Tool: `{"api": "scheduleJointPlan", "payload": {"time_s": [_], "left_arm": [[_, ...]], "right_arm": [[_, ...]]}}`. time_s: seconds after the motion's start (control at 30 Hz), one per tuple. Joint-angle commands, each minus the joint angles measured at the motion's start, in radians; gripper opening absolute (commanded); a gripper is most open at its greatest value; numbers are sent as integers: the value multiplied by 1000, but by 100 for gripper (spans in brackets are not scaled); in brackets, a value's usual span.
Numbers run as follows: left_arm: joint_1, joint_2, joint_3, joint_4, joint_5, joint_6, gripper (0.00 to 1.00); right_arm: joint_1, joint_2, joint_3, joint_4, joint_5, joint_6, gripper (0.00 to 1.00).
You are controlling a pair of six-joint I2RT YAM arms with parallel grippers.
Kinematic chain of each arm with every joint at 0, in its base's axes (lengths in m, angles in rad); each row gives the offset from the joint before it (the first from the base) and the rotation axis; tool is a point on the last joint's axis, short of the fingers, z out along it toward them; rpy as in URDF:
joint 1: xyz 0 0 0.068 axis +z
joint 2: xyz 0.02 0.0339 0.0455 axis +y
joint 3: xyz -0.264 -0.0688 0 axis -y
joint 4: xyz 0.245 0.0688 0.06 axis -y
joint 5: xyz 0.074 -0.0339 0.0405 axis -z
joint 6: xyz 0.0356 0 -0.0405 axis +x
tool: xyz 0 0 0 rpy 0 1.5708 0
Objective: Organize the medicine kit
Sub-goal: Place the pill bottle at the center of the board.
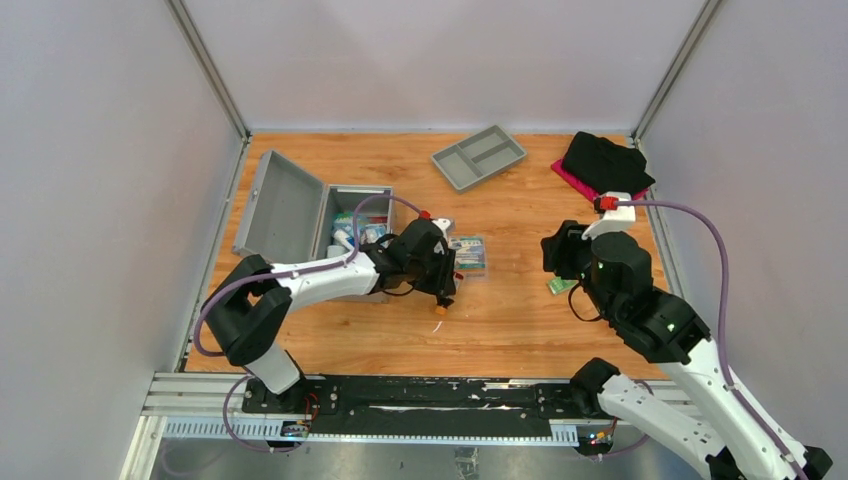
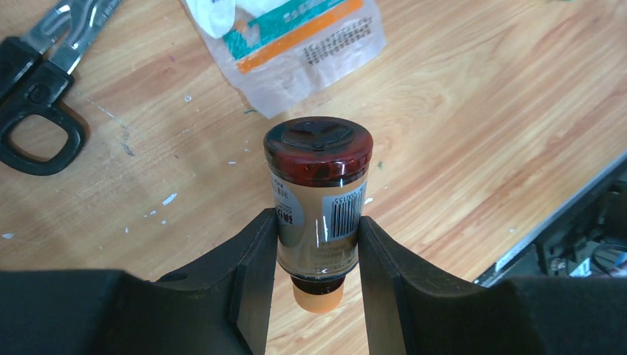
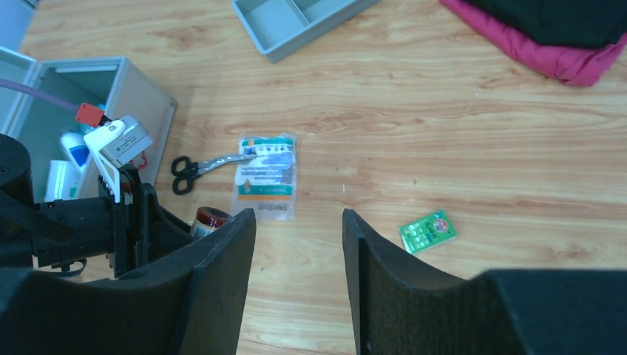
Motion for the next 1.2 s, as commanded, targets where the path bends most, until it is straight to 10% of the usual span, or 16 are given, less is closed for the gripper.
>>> {"api": "scheduleJointPlan", "payload": {"time_s": [0.0, 0.6, 0.93, 1.17], "left_arm": [[-14, 43, -8, 54, 0, 11, 29], [-17, -9, 95, -179, -155, 120, 73], [6, -225, 234, -446, -373, 246, 77], [252, -379, 118, -510, -369, 240, 65]], "right_arm": [[-13, 21, -3, -41, 43, -22, 52], [-13, 54, 3, -51, 58, -41, 53], [-14, 55, -23, -33, 45, -37, 54], [-13, 68, -50, -6, 15, -30, 54]]}}
